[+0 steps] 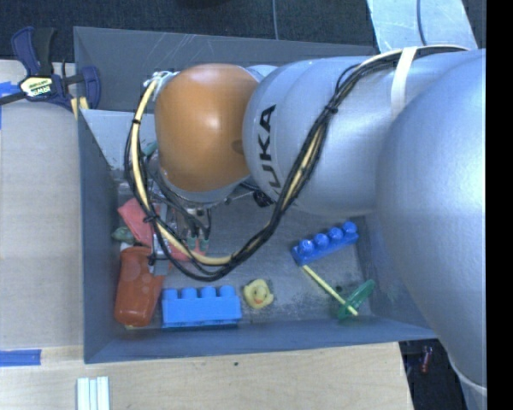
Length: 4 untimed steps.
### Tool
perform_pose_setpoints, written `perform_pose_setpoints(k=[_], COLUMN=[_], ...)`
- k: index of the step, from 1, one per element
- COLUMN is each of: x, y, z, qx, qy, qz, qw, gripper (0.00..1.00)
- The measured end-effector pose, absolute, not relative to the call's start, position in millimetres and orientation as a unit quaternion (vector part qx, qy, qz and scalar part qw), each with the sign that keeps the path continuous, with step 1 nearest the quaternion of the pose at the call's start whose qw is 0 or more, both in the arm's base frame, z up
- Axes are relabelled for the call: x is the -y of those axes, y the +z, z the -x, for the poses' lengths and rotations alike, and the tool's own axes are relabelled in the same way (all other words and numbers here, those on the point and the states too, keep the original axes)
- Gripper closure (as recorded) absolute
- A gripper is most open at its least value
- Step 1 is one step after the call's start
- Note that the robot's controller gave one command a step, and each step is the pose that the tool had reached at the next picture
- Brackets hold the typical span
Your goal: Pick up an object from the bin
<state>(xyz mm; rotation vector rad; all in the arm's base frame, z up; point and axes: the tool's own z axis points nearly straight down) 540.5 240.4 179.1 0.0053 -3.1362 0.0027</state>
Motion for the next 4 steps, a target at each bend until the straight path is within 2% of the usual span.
perform_pose_setpoints(k=[1,2,3,4], x=[-239,-217,-217,-227], y=[184,122,121,109], z=[-542.5,-573.6,-582.2,-590.5], qx=[1.0,0.996,0.994,0.971], qy=[-0.001,-0.002,-0.006,-0.009], qz=[0.0,0.086,0.107,0.238], qw=[-0.001,-0.001,-0.008,-0.009], gripper=[0.0,0.0,0.0,0.0])
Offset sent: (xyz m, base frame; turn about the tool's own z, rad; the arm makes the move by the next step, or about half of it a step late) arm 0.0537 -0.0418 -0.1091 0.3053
